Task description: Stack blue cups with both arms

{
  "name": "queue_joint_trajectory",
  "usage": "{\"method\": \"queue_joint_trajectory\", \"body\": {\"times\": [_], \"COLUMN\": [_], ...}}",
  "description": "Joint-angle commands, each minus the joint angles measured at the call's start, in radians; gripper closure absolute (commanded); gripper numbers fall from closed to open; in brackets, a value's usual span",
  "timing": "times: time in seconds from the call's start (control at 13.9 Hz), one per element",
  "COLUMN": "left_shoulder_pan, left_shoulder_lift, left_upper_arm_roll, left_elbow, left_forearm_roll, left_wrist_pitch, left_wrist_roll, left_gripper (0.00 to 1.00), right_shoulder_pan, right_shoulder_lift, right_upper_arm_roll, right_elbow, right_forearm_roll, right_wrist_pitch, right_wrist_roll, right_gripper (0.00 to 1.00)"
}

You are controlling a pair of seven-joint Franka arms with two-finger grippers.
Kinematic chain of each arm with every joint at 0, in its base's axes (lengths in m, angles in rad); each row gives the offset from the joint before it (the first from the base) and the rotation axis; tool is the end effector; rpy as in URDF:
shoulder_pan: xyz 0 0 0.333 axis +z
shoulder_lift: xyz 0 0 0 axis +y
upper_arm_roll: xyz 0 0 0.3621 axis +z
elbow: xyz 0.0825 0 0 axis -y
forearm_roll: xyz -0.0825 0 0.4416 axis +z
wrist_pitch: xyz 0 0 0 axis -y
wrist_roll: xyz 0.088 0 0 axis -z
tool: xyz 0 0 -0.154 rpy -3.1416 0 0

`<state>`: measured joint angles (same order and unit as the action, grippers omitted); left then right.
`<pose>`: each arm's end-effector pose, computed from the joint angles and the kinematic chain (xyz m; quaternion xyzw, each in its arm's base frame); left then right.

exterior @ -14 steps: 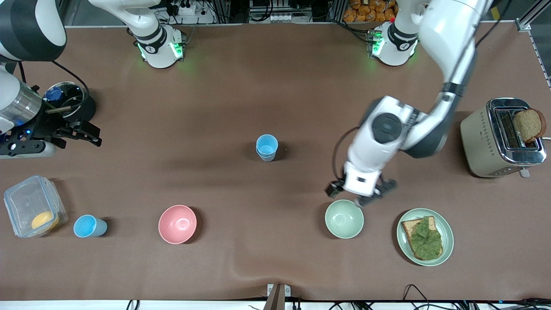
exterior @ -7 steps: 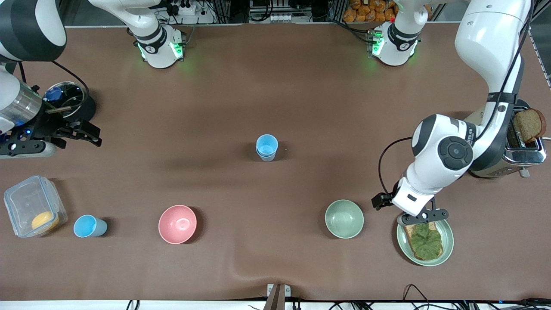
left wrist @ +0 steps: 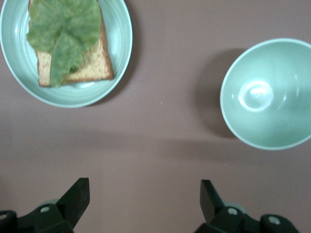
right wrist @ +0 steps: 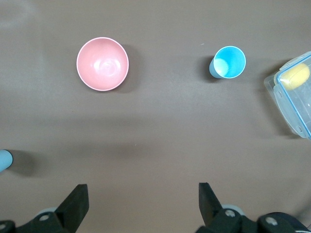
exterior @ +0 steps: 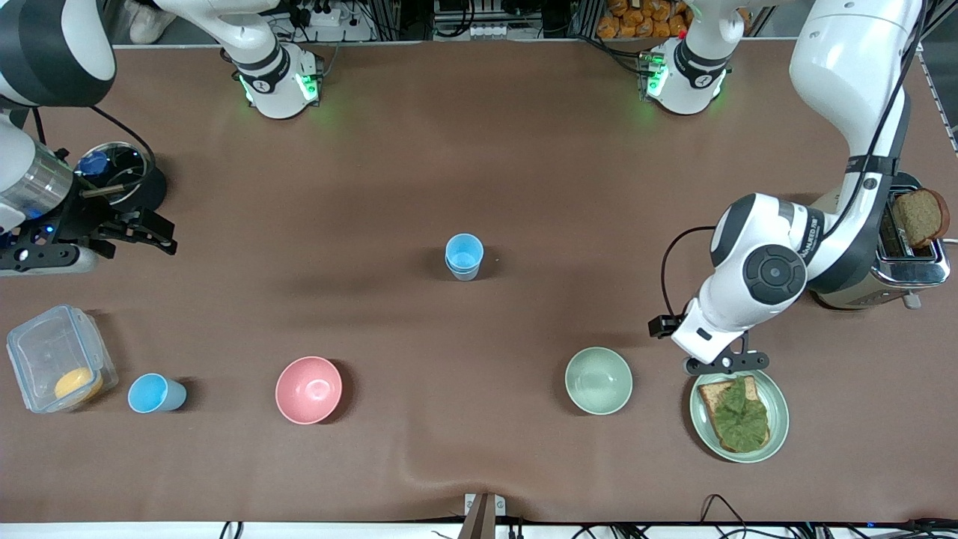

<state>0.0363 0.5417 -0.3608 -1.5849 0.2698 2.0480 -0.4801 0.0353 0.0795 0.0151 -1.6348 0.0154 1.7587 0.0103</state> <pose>0.7314 -0.1871 0.2980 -0.9989 -0.0350 0.0074 0.0318 0.6537 0.0348 0.5560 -0.9995 -0.0187 -0.0219 0.0089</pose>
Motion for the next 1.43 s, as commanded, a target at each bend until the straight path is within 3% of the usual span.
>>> {"method": "queue_joint_trajectory", "body": {"times": [0.0, 0.43, 0.93, 1.29, 1.36], "left_shoulder_pan": [0.013, 0.01, 0.013, 0.098, 0.096], "left_shoulder_lift": [-0.155, -0.406, -0.572, -0.582, -0.586], "left_upper_arm_roll": [-0.004, -0.015, -0.01, -0.004, 0.031], "left_elbow": [-0.168, -0.388, -0.353, -0.184, -0.175], "left_forearm_roll": [-0.055, -0.179, -0.258, -0.29, -0.293], "left_wrist_pitch": [-0.006, -0.049, -0.302, -0.572, -0.603], "left_wrist_roll": [-0.02, -0.018, 0.005, 0.069, 0.107], "left_gripper": [0.0, 0.0, 0.0, 0.0, 0.0], "right_shoulder_pan": [-0.017, -0.017, -0.017, -0.018, -0.017], "right_shoulder_lift": [-0.027, -0.027, -0.027, -0.027, -0.027], "right_upper_arm_roll": [0.011, 0.012, 0.012, 0.011, 0.011], "right_elbow": [-0.027, -0.027, -0.025, -0.027, -0.027], "right_forearm_roll": [0.012, 0.014, 0.015, 0.028, 0.029], "right_wrist_pitch": [0.008, 0.008, 0.004, 0.001, 0.001], "right_wrist_roll": [0.01, 0.01, 0.01, 0.01, 0.01], "right_gripper": [0.0, 0.0, 0.0, 0.0, 0.0]}}
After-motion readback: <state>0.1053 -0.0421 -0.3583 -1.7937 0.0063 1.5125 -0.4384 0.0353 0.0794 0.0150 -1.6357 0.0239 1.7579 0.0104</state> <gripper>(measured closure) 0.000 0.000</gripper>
